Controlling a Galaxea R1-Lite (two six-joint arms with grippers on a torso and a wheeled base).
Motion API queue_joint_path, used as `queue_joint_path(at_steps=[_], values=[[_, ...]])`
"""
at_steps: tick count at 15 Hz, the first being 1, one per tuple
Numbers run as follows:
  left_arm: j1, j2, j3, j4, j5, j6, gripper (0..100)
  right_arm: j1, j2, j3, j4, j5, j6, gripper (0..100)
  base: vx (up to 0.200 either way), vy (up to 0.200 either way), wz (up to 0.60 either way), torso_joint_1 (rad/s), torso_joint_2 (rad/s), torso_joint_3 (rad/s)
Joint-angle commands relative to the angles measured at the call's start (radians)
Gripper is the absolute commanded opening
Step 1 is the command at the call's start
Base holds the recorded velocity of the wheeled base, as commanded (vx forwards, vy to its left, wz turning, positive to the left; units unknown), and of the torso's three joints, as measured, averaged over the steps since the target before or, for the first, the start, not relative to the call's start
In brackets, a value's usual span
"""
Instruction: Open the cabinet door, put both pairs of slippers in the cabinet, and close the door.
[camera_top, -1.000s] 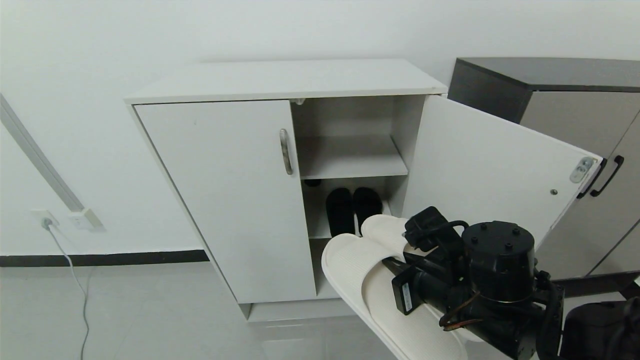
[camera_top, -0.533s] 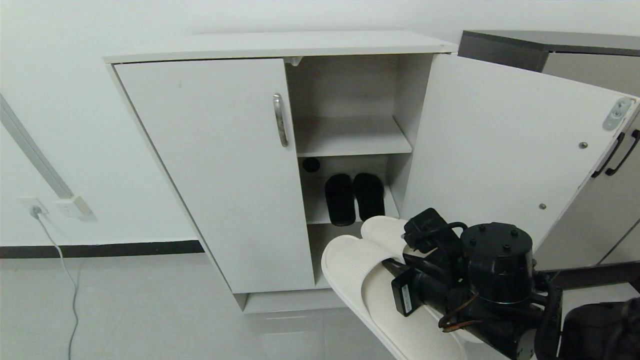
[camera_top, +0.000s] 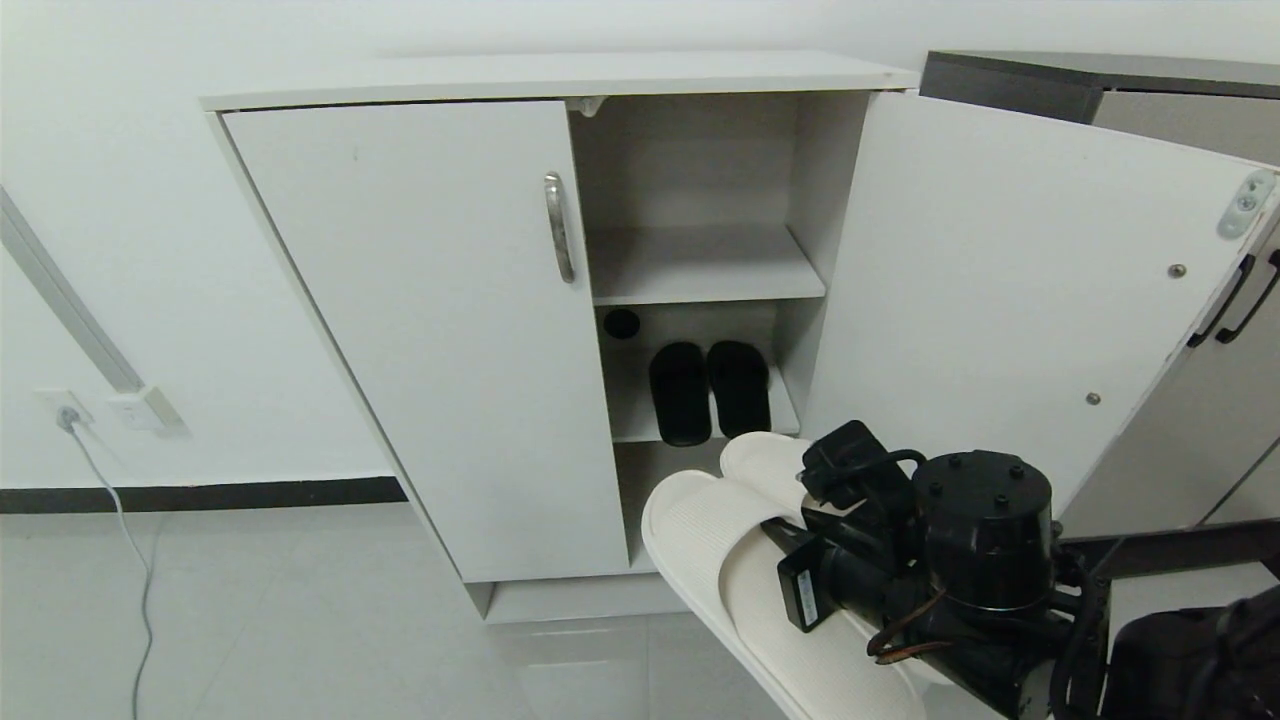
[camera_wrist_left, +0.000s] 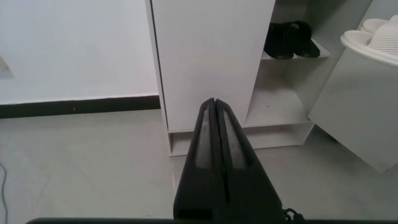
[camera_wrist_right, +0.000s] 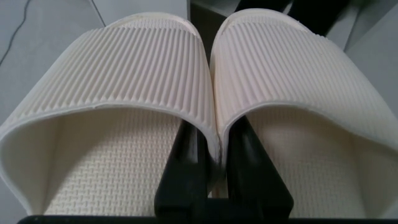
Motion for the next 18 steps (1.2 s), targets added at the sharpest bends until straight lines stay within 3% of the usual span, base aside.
queue_joint_path(at_steps=[1, 2, 3, 5, 8, 10, 12, 15, 18], values=[[0.001, 0.000, 0.000, 0.000, 0.000, -0.001, 0, 0.002, 0.066, -0.025, -0.058, -0.021, -0.013, 0, 0.000, 0.000, 0.00, 0.000, 0.00, 0.000], [0.001, 0.000, 0.000, 0.000, -0.001, -0.001, 0, 0.017, 0.112, -0.095, -0.055, -0.113, -0.007, 0, 0.000, 0.000, 0.00, 0.000, 0.00, 0.000], [0.001, 0.000, 0.000, 0.000, 0.000, -0.001, 0, 0.040, 0.186, -0.209, -0.035, -0.275, 0.017, 0, 0.000, 0.000, 0.00, 0.000, 0.00, 0.000], [0.001, 0.000, 0.000, 0.000, -0.001, -0.001, 0, 0.057, 0.265, -0.398, 0.069, -0.406, 0.079, 0, 0.000, 0.000, 0.00, 0.000, 0.00, 0.000], [0.001, 0.000, 0.000, 0.000, 0.000, -0.001, 0, 0.054, 0.267, -0.618, 0.388, -0.435, 0.215, 0, 0.000, 0.000, 0.00, 0.000, 0.00, 0.000], [0.001, 0.000, 0.000, 0.000, 0.000, 0.001, 0, 0.047, 0.265, -0.706, 0.514, -0.460, 0.281, 0, 0.000, 0.000, 0.00, 0.000, 0.00, 0.000], [0.001, 0.000, 0.000, 0.000, 0.000, 0.001, 0, 0.034, 0.267, -0.714, 0.523, -0.463, 0.276, 0, 0.000, 0.000, 0.00, 0.000, 0.00, 0.000], [0.001, 0.000, 0.000, 0.000, -0.001, 0.002, 0, 0.010, 0.264, -0.712, 0.522, -0.466, 0.263, 0, 0.000, 0.200, 0.00, -0.001, 0.00, 0.002], [0.001, 0.000, 0.000, 0.000, 0.000, 0.002, 0, 0.010, 0.258, -0.701, 0.519, -0.483, 0.246, 0, 0.000, 0.000, 0.00, 0.000, 0.00, 0.000]])
